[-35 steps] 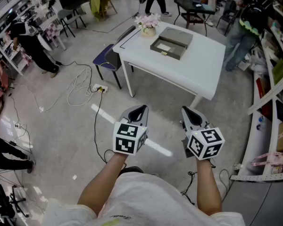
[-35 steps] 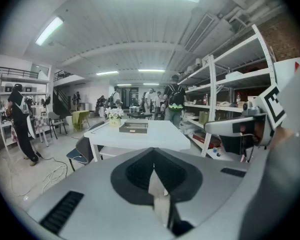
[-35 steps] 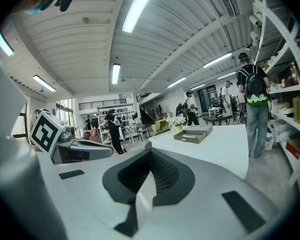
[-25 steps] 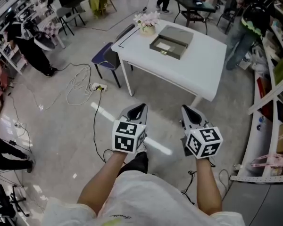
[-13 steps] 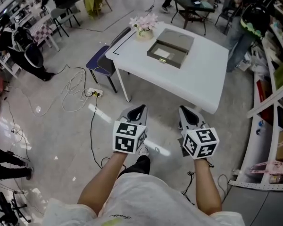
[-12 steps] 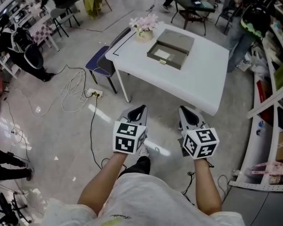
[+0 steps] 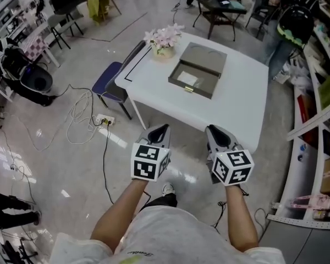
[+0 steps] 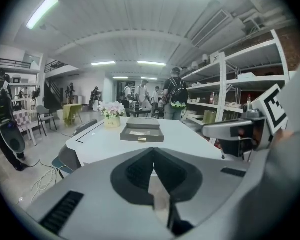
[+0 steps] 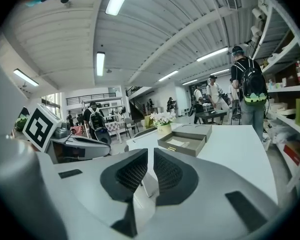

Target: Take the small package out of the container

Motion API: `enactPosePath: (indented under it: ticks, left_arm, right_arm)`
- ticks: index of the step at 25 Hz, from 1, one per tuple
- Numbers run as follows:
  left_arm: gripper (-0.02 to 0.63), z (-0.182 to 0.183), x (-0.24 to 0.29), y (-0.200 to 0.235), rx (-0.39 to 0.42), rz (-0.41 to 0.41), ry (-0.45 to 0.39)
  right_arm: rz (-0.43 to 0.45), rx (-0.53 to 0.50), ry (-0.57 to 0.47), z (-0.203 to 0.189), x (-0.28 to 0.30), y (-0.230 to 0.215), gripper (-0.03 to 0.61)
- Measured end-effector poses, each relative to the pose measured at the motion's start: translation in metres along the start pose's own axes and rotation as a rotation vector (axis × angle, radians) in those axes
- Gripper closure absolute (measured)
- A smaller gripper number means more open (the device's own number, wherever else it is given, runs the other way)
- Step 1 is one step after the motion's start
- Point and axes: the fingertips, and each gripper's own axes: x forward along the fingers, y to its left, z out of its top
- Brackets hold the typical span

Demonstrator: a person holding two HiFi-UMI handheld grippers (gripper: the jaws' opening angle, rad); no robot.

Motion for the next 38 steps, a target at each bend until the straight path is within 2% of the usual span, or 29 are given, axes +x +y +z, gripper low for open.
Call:
enactPosePath:
  ticks: [17, 28, 38]
  left_arm:
    - [0.609, 0.049, 0.082, 0.069, -0.021, -0.082, -0.032]
    - [0.609, 0.061, 0.118, 0.097, -0.021, -0.082, -0.029]
    - [0.609, 0.081, 0.165, 0.124, -0.044, -0.039, -0.030]
  right_arm:
    - [-0.064, -0.016, 0.052, 0.044, 0.098, -0.042, 0.475]
    - [-0.021, -0.043, 0.128, 0.052, 0.150, -0.076, 0.440]
    - [0.068, -0.159, 0.280, 0.047, 0.210, -0.123, 0.423]
